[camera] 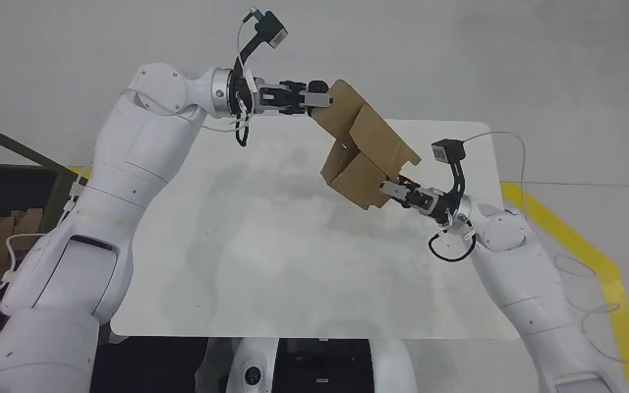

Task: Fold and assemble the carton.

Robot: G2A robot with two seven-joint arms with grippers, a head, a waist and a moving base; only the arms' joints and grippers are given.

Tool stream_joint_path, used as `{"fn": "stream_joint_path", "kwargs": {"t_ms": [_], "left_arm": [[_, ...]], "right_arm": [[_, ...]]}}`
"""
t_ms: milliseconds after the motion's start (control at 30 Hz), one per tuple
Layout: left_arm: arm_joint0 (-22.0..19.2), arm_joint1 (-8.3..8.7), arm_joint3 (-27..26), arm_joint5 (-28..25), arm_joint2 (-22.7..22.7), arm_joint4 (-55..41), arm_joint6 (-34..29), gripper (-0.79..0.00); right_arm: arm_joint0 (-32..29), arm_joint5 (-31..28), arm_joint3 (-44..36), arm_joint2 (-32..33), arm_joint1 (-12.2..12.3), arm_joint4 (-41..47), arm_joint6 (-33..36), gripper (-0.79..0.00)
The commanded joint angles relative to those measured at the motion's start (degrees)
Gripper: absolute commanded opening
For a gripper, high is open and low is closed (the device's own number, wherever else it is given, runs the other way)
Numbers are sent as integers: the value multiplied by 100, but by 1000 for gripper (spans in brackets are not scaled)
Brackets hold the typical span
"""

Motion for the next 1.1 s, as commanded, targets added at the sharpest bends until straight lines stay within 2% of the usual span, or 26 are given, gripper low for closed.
{"fn": "stream_joint_path", "kwargs": {"t_ms": [0, 433, 833, 867, 967, 1000, 1033, 1067], "left_arm": [[0, 6, 41, -5, -18, -37, 5, -785], [73, 75, 159, 67, -120, -210, -67, -785], [126, 124, 165, 229, -126, -355, -229, -785], [124, 125, 162, 241, -122, -373, -241, -736], [115, 126, 145, 312, -97, -416, -312, -413], [109, 126, 145, 322, -92, -425, -323, -179], [108, 125, 138, 333, -85, -444, -334, 0], [108, 123, 126, 360, -75, -469, -360, 0]], "right_arm": [[-1, -37, 5, 6, 3, 245, 123, -453], [-7, -186, 20, 127, 34, 1060, 635, -520], [-20, -111, -113, 137, 61, 1154, 710, -693], [-18, -105, -114, 137, 63, 1151, 716, -714], [-11, -94, -123, 138, 67, 1131, 727, -748], [-11, -96, -129, 140, 69, 1119, 725, -757], [-13, -92, -134, 140, 71, 1107, 729, -767], [-17, -91, -140, 142, 72, 1106, 730, -782]]}}
